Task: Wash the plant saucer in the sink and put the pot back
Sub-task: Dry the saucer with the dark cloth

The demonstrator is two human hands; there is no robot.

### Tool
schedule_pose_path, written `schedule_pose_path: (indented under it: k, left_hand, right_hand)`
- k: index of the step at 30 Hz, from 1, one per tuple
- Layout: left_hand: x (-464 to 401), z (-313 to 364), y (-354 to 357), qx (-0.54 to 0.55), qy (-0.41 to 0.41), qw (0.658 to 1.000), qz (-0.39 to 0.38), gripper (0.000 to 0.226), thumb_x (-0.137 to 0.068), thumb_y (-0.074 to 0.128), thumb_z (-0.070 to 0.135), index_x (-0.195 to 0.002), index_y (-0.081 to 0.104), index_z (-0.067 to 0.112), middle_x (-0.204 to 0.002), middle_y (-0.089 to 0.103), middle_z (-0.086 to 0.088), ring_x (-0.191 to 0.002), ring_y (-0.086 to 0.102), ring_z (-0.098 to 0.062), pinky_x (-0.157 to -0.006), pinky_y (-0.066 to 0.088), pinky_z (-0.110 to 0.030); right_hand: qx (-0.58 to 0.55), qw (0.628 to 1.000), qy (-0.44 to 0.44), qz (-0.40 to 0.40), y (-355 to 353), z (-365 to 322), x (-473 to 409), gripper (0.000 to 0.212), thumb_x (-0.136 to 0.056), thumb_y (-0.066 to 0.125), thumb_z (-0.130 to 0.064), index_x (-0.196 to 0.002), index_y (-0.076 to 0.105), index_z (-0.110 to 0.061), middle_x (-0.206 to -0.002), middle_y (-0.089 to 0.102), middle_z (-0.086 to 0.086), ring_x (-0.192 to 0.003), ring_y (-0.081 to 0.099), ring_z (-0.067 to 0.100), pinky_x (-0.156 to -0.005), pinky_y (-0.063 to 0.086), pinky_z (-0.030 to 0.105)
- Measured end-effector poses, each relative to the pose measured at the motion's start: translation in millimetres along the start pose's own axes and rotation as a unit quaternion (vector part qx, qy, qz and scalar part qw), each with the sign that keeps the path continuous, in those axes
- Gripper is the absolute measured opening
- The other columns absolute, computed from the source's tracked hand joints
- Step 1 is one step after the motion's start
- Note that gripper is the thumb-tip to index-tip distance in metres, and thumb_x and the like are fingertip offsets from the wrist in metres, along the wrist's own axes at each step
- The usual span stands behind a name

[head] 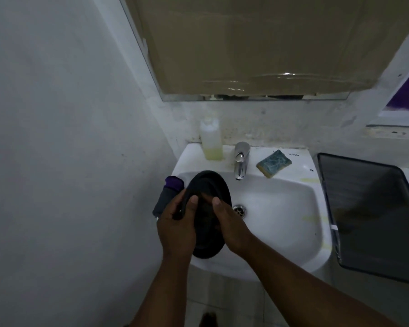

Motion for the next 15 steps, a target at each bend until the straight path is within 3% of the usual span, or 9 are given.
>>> schedule_pose_path:
  k: [3, 6, 10, 13, 15]
  left_hand:
    - [-15, 15, -30, 0.016, 0.021, 0.997, 0.073, 0.023, -0.094, 0.072, 0.035, -0.116, 0.071, 0.039, -0.107, 0.070, 0.024, -0.103, 0.067, 0.004, -0.090, 0.056, -0.021]
    - [-34, 34, -54, 0.010, 0.057, 0.991, 0.118, 0.024, -0.095, 0.070, 0.038, -0.118, 0.071, 0.034, -0.111, 0.071, 0.020, -0.107, 0.067, -0.002, -0.091, 0.055, -0.025]
    - [-59, 52, -67, -0.006, 0.102, 0.989, 0.106, 0.024, -0.091, 0.071, 0.039, -0.115, 0.071, 0.036, -0.108, 0.070, 0.026, -0.103, 0.066, 0.008, -0.087, 0.053, -0.010]
    - [-77, 58, -75, -0.015, 0.132, 0.985, 0.112, 0.043, -0.085, 0.070, 0.046, -0.123, 0.073, 0.024, -0.116, 0.072, 0.016, -0.107, 0.066, 0.006, -0.090, 0.052, -0.009]
    - [-88, 57, -76, 0.005, 0.134, 0.985, 0.106, 0.042, -0.084, 0.072, 0.041, -0.123, 0.070, 0.025, -0.115, 0.069, 0.021, -0.105, 0.063, 0.014, -0.086, 0.049, -0.004]
  right_hand:
    - [0.023, 0.996, -0.011, 0.085, -1, 6, -14, 0.054, -0.093, 0.034, -0.079, -0.120, 0.068, -0.046, -0.124, 0.069, -0.012, -0.119, 0.063, 0.007, -0.104, 0.052, 0.044]
    - [0.011, 0.990, 0.004, 0.143, 5, 7, -30, 0.051, -0.098, 0.029, -0.070, -0.102, 0.068, -0.037, -0.109, 0.072, -0.006, -0.104, 0.067, 0.011, -0.097, 0.054, 0.051]
    - [-0.111, 0.977, 0.127, 0.130, 34, 26, -64, 0.052, -0.106, 0.027, -0.059, -0.126, 0.060, -0.024, -0.134, 0.057, 0.007, -0.115, 0.059, 0.023, -0.093, 0.052, 0.048]
    - [-0.185, 0.953, 0.192, 0.146, 57, 42, -86, 0.052, -0.105, 0.030, -0.060, -0.136, 0.057, -0.027, -0.140, 0.047, 0.005, -0.122, 0.050, 0.028, -0.098, 0.050, 0.052]
    - [-0.191, 0.948, 0.210, 0.142, 71, 49, -97, 0.046, -0.105, 0.032, -0.057, -0.135, 0.056, -0.030, -0.137, 0.044, 0.001, -0.120, 0.048, 0.028, -0.092, 0.050, 0.050]
Point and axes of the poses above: each hand's wrist, its own x-axis away from the middle knuckle, its own y-axis out of the palm, z = x × y, the point moved 8 cm from there along -x, towards the middle knuckle
